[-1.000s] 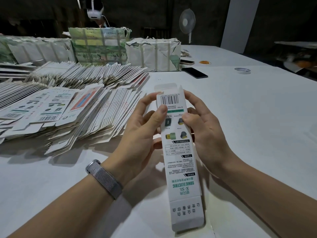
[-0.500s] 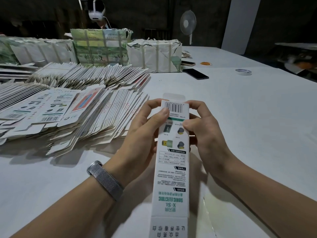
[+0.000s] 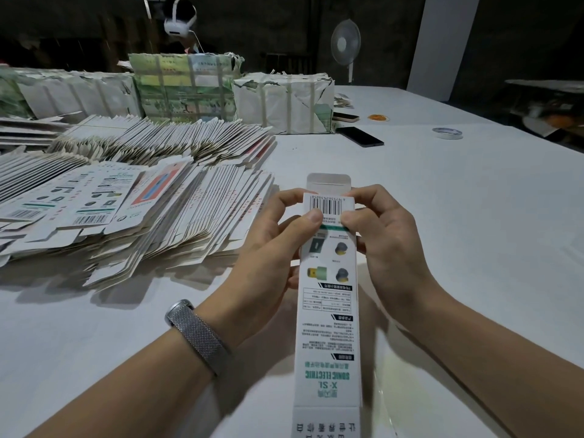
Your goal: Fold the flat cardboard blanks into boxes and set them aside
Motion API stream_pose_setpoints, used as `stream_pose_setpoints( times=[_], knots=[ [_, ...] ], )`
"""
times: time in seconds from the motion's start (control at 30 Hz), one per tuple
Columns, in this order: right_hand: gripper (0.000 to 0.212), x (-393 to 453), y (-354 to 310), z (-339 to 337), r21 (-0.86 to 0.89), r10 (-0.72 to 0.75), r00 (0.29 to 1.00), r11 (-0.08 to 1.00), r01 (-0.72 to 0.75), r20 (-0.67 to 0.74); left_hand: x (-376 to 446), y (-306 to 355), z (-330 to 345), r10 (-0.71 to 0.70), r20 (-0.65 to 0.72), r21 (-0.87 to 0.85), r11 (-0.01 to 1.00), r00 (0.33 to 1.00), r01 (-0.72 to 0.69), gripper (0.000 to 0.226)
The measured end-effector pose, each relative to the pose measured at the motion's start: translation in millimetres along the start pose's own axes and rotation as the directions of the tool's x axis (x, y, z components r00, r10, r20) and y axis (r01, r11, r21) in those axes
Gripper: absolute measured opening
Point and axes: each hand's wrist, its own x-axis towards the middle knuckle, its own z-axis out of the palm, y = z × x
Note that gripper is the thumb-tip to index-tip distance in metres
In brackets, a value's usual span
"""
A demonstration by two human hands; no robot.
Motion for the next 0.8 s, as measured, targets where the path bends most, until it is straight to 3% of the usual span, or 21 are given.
stream_pose_setpoints(
  times=[0.27,0.5,0.63,0.8],
  knots=[
    [0.02,-0.1,-1.7,0.4,0.046,-0.066,0.998,0.997,0.066,-0.018,-2.2,2.7,2.5,-0.028,0.024,-0.026,0.999,0.999,0.028,0.017],
    [0.028,1.0,0.7,-0.6,0.049,-0.056,0.998,0.997,0.056,0.004,-3.7,3.5,1.4,-0.027,0.015,-0.015,1.0,1.0,0.027,0.042],
    [0.019,1.9,0.8,-1.5,0.029,-0.049,0.999,0.998,0.049,0.005,-2.7,3.2,1.4,-0.035,0.032,-0.026,0.999,0.999,0.036,0.031],
    [0.02,1.9,0.1,-2.2,0.031,-0.045,0.998,0.999,0.044,0.045,-2.3,3.7,0.7,-0.032,0.029,-0.081,0.996,0.999,0.035,0.035]
  ],
)
